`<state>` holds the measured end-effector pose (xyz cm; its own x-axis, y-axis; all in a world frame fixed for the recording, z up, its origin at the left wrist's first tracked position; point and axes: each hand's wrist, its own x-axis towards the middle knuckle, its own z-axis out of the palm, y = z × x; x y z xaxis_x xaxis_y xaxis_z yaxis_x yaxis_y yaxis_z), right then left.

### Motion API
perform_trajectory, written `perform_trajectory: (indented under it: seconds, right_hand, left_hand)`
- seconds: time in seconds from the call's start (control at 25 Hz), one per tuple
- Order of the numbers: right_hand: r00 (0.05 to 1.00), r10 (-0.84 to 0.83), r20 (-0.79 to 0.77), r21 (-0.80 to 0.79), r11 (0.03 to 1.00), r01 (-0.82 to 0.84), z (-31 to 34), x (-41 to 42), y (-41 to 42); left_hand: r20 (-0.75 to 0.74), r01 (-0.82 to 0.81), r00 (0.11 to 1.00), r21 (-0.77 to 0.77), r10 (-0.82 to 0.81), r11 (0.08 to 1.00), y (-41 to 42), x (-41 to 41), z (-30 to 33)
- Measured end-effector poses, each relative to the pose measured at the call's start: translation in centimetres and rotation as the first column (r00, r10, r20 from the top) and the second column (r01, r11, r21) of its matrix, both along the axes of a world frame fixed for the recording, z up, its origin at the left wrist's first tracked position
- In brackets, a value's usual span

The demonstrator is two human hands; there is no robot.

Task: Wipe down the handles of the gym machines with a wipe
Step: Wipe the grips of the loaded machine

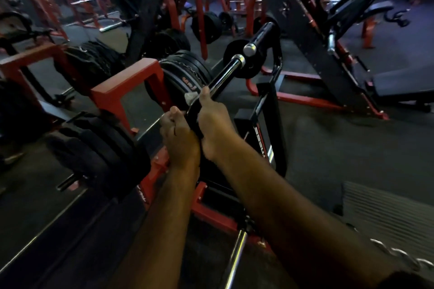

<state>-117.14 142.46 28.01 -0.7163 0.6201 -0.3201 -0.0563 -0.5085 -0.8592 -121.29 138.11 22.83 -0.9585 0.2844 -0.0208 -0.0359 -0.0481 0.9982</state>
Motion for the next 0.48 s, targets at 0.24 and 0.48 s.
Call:
perform_trajectory:
  seconds: [0.24, 0.48]
  right_hand:
    - [0.980, -0.089, 0.177, 0.629, 0.776, -0.043, -3.0, 2.1, -3.9]
    - [0.875, -0.188, 0.446, 0.857, 0.370, -0.357, -6.1, 5.7, -4.5]
  left_hand:
    - [0.218, 0.294, 0.920, 0.164, -0.325, 0.942, -2.0, 0.1, -1.0]
    - [0.717, 0.345, 0.510, 0.335, -0.475, 0.877, -5.2, 4.2, -6.7]
